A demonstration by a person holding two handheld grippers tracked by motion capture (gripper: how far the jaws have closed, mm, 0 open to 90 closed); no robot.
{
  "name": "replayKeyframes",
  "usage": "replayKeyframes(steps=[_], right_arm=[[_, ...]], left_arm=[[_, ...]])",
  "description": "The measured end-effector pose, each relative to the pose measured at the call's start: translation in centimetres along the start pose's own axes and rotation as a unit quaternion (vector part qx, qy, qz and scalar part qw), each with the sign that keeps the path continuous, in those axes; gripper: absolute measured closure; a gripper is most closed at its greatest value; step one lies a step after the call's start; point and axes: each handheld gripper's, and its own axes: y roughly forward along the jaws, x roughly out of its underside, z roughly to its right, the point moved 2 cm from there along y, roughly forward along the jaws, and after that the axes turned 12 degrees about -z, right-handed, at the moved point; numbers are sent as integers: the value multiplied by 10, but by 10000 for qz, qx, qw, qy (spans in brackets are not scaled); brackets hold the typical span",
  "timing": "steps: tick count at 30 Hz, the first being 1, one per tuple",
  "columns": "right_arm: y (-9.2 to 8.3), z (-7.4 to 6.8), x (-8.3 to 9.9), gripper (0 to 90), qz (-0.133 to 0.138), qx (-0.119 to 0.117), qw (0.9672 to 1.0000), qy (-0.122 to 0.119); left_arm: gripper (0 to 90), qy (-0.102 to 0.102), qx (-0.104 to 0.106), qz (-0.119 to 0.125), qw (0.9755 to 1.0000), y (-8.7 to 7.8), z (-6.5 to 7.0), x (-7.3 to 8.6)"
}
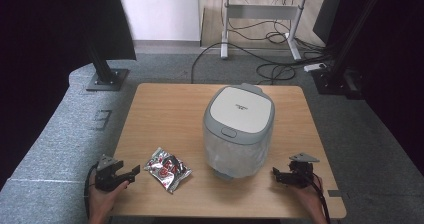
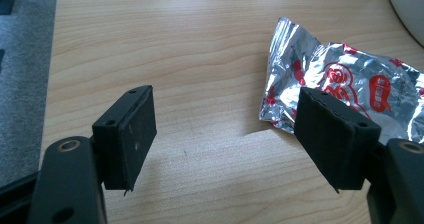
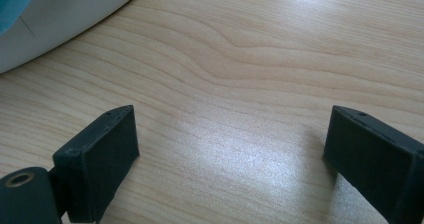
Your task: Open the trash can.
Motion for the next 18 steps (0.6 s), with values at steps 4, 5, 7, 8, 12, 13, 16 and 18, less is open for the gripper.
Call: replayKeyframes(steps=[4,5,7,8,12,13,16,18], right_arm=[[0,0,0,65,4,-8,10000,-20],[0,0,0,72,9,-12,10000,-19],[-2,0,2,125,54,9,10000,12],[-4,0,4,144,92,30,9999,53],[-5,-1,5,162,102,78,9999,105],[-5,-1,5,162,102,78,9999,105],[-7,0,6,228,108,124,9998,115],[-10,0,6,277,141,230,9996,105]], left_arm=[[258,16,-30,-47,10000,2,-1,0],[258,35,-64,-67,10000,2,-1,1],[263,99,-150,-116,9998,4,-1,1],[266,122,-222,-163,9995,5,0,2],[267,140,-236,-163,9995,4,-1,2],[268,140,-236,-163,9995,4,-1,2],[271,139,-235,-129,9995,4,-1,2],[277,151,-220,-132,9996,4,-1,1]])
